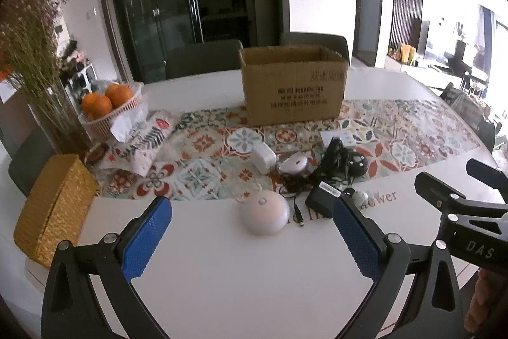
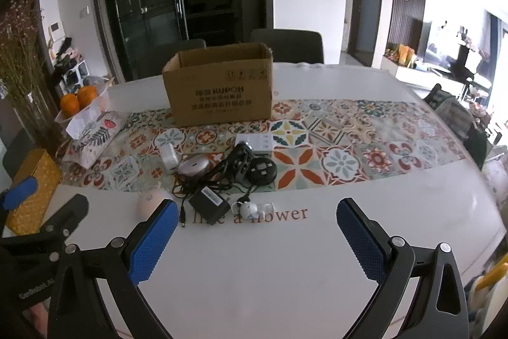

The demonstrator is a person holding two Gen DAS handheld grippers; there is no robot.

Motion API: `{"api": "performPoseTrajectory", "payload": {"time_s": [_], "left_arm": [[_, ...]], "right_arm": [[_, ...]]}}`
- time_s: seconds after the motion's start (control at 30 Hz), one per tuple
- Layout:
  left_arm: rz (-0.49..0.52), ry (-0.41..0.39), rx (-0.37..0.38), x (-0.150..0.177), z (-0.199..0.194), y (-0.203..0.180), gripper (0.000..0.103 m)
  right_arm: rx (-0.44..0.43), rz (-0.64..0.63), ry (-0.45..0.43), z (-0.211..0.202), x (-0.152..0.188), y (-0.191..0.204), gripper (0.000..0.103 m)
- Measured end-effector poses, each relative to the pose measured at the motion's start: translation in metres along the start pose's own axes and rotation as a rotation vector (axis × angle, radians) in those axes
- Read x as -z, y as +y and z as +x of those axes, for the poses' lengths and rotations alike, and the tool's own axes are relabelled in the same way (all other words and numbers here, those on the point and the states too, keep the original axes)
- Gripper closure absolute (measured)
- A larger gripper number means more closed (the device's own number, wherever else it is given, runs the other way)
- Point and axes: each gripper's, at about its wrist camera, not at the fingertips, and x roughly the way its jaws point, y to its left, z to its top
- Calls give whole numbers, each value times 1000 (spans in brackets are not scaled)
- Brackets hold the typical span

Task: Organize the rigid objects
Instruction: 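Reach the left gripper to the pink night-light and close on it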

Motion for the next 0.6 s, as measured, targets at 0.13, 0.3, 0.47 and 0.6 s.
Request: {"api": "performPoseTrajectory", "payload": {"time_s": [0.13,0.3,0.47,0.6], "left_arm": [[-10,41,-17,0,18,-6,0],[-28,82,-32,6,43,-13,1],[-45,121,-42,7,67,-13,2],[-55,144,-37,5,84,-12,3]], "right_arm": [[-20,-23,36,20,-2,-3,2],[-48,-55,73,50,-4,-8,2],[-55,-73,123,78,-5,-10,2],[-68,-46,163,97,-4,-11,3]]}}
